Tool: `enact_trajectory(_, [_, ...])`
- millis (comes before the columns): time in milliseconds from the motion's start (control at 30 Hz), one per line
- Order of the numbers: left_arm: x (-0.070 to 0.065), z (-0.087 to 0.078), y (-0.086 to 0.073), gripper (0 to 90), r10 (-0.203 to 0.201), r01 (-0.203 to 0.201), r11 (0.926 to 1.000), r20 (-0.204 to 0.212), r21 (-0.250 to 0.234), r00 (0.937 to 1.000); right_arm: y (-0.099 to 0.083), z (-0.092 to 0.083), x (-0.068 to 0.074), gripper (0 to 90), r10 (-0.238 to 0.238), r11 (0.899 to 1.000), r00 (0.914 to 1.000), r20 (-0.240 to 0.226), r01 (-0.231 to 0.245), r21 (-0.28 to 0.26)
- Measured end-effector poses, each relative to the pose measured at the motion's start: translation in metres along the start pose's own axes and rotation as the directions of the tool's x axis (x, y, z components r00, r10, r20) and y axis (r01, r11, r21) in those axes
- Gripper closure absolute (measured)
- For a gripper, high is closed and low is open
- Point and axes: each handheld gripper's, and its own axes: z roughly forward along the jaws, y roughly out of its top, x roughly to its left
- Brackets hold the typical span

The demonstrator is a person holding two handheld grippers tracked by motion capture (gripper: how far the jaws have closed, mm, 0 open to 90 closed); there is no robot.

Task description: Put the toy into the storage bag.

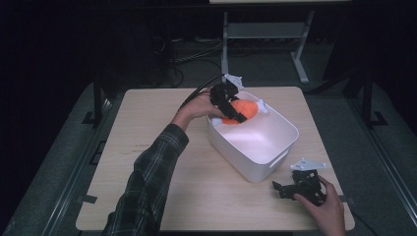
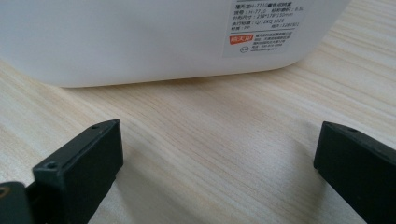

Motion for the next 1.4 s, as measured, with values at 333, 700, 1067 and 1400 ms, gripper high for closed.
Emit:
enact_trajectory(333, [0.001, -0.003, 0.001, 13.1, -0.023, 0.022, 0.9992, -0.027, -0.034, 0.9994, 0.000, 0.000, 0.000, 0.7, 0.000, 1.000, 1.0000, 0.000, 0.000, 0.000])
enact_trajectory(700, [-0.005, -0.010, 0.005, 13.0, -0.008, 0.008, 0.9986, 0.000, -0.053, 1.0000, 0.000, 0.000, 0.000, 0.7, 0.000, 1.000, 1.0000, 0.000, 0.000, 0.000])
enact_trajectory(1067, [-0.014, -0.022, 0.007, 13.1, 0.007, -0.008, 0.9981, -0.018, -0.061, 0.9998, 0.000, 0.000, 0.000, 0.7, 0.000, 1.000, 1.0000, 0.000, 0.000, 0.000])
enact_trajectory(1400, [-0.033, -0.050, -0.002, 13.4, -0.022, 0.017, 0.9981, -0.079, -0.060, 0.9966, 0.000, 0.000, 0.000, 0.7, 0.001, 1.000, 1.0000, 0.000, -0.001, 0.000])
